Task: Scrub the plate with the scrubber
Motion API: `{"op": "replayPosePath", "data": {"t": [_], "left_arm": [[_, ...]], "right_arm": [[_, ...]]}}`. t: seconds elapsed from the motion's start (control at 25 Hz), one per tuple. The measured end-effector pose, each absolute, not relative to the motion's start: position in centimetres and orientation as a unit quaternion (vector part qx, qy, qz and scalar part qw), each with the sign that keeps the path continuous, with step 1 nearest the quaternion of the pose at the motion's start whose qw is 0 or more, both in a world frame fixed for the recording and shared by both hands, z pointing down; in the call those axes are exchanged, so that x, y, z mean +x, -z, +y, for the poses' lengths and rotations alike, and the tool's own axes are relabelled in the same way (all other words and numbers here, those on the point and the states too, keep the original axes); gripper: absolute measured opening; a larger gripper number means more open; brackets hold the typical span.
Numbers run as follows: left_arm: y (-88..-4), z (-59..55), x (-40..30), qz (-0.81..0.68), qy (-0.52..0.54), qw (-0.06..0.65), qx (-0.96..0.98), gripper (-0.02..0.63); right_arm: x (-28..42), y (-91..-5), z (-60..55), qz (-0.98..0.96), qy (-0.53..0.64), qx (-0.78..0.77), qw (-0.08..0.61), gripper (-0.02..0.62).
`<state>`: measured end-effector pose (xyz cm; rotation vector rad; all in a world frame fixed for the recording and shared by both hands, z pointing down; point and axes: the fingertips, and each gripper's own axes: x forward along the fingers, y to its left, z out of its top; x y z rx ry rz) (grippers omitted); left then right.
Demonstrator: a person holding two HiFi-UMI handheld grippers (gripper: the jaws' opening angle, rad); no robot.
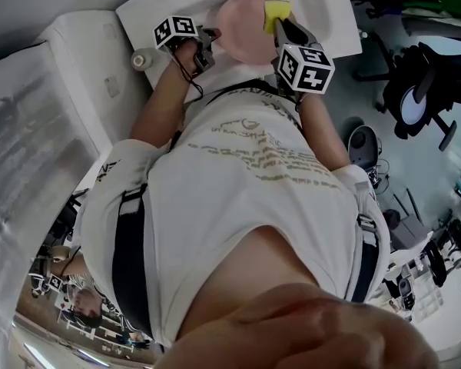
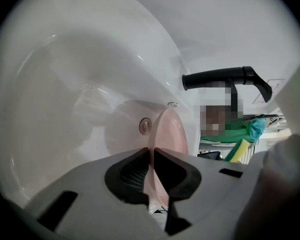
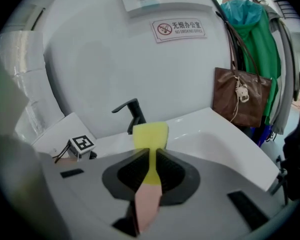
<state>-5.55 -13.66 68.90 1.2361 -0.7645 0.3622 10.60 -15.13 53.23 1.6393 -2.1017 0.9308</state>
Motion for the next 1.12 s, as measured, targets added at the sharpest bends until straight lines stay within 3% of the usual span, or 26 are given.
{"op": "replayPosePath", "data": {"t": [0.6,1.12], "left_arm": [[-64.5,-13.8,-5.0,-0.328,-0.104,0.694,0.633,0.034],[-62.1,-12.3,-4.0,-0.277,-0.1,0.672,0.679,0.034]], "right_arm": [[13.8,-58.8,-16.2,-0.629,-0.368,0.615,0.302,0.049],[14.8,-61.2,-17.6,-0.594,-0.393,0.627,0.316,0.049]]}}
